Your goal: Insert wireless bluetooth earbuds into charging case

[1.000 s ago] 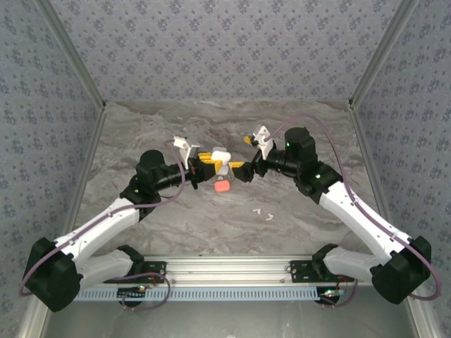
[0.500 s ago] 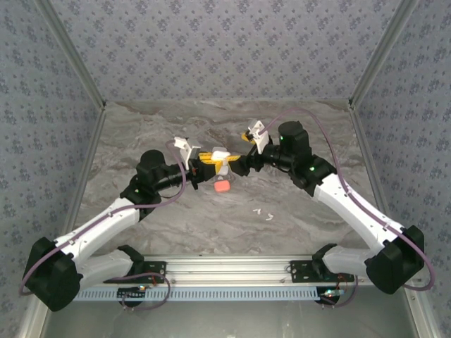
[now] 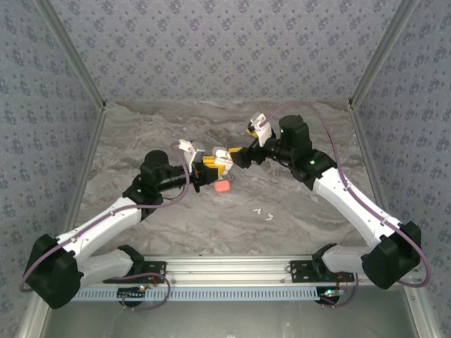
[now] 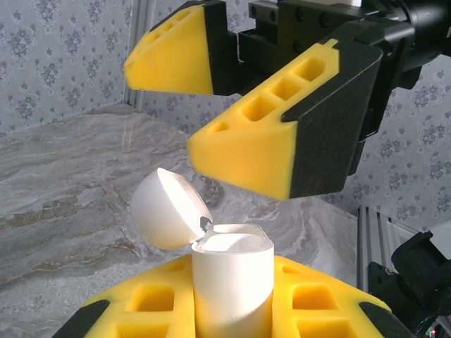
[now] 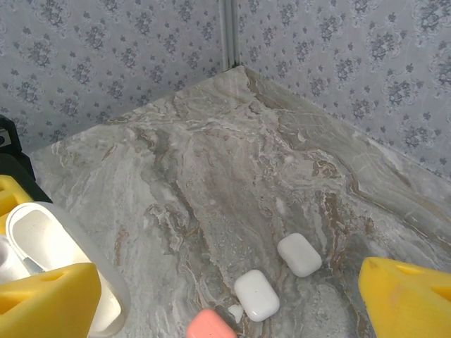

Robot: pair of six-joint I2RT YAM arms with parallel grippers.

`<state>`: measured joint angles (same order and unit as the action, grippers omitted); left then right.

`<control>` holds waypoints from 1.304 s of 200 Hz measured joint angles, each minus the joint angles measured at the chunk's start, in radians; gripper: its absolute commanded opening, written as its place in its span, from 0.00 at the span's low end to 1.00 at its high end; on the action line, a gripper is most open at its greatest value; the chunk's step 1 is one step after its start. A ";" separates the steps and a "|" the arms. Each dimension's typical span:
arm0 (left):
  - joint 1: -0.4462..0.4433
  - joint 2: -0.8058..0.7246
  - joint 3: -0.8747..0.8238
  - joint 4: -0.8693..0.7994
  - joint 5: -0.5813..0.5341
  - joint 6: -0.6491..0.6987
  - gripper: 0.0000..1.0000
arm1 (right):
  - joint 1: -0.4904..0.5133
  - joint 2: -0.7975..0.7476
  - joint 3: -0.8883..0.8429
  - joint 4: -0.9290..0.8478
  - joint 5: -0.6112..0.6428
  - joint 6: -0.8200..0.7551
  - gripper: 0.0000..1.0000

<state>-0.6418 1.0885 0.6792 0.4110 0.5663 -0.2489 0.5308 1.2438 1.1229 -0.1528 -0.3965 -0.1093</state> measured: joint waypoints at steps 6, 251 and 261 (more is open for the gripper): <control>0.000 0.000 0.000 -0.003 -0.008 0.003 0.00 | -0.007 -0.010 0.000 -0.005 0.001 0.007 1.00; -0.002 -0.060 -0.065 0.037 -0.194 0.077 0.00 | 0.129 0.224 -0.305 -0.382 0.338 0.657 0.54; -0.002 -0.066 -0.066 0.037 -0.196 0.077 0.00 | 0.134 0.241 -0.303 -0.381 0.338 0.661 0.51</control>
<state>-0.6437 1.0225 0.6128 0.4484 0.3702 -0.1719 0.6647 1.4849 0.8204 -0.5335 -0.0586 0.5522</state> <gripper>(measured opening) 0.204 0.538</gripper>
